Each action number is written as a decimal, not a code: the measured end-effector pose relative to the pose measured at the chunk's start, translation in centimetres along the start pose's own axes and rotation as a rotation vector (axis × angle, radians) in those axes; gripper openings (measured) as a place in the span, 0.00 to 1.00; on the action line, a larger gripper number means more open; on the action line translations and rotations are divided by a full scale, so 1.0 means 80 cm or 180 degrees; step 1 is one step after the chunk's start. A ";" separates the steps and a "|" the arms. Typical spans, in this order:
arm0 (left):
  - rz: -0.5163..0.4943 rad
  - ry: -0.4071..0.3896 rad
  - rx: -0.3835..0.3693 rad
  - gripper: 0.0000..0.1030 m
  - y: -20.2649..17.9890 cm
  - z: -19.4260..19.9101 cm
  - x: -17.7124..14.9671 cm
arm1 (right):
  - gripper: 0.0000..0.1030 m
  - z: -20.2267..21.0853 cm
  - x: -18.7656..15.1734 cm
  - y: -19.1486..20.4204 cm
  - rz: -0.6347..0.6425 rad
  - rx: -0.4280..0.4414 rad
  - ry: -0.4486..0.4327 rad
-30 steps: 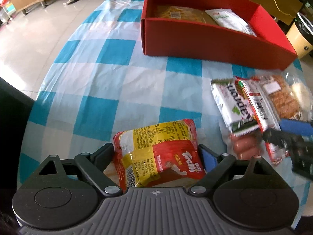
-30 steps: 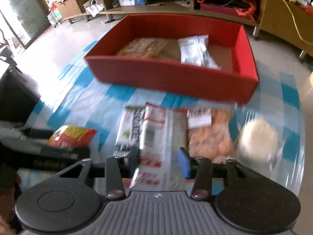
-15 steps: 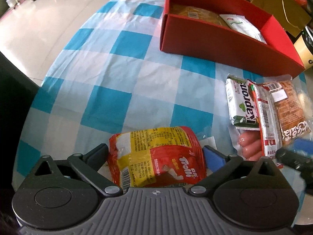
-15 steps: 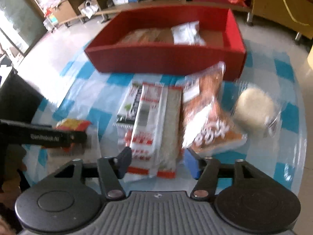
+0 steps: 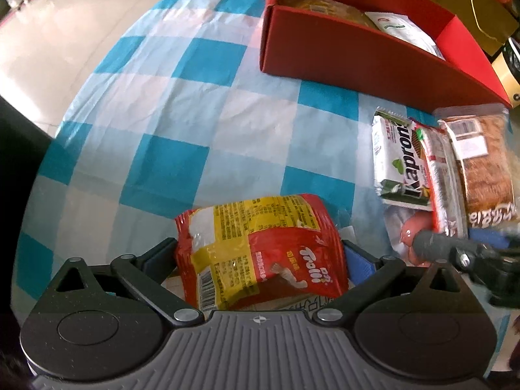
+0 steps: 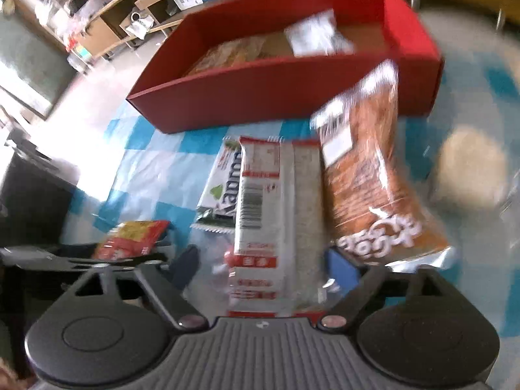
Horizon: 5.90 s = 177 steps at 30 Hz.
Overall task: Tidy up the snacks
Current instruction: 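Close the right tool on the white-and-red stick packet while the left tool holds the Trolli bag, then lift and carry the Trolli bag and stick packet over the red box, then lower both snacks into the box and open the left tool on the Trolli bag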
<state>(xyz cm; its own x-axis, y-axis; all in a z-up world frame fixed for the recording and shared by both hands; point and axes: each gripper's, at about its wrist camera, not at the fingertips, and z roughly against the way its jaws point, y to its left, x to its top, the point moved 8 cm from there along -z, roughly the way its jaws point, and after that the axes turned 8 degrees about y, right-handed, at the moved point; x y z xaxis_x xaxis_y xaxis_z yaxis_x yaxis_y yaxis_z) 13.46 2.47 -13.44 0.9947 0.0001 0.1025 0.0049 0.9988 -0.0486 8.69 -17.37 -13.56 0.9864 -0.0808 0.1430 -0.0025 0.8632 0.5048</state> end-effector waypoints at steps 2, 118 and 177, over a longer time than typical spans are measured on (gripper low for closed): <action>0.0010 0.0010 -0.0022 1.00 0.002 0.000 -0.001 | 1.00 0.002 0.000 -0.007 -0.0184 0.0220 -0.0046; -0.0110 -0.0869 -0.0521 0.90 -0.120 0.124 0.169 | 0.47 0.188 0.115 0.016 -0.0081 0.0591 -0.1390; -0.0076 -0.0737 0.0295 0.99 -0.108 0.046 0.223 | 0.48 0.088 0.189 -0.022 0.0056 -0.0186 -0.0938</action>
<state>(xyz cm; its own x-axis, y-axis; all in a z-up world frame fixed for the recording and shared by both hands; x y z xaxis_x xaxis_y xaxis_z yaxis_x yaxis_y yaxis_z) 30.75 -6.02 -7.55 0.9444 -0.0231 0.3280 0.0082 0.9989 0.0468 22.47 -23.62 -6.27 0.8960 -0.1995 0.3966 -0.0011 0.8924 0.4513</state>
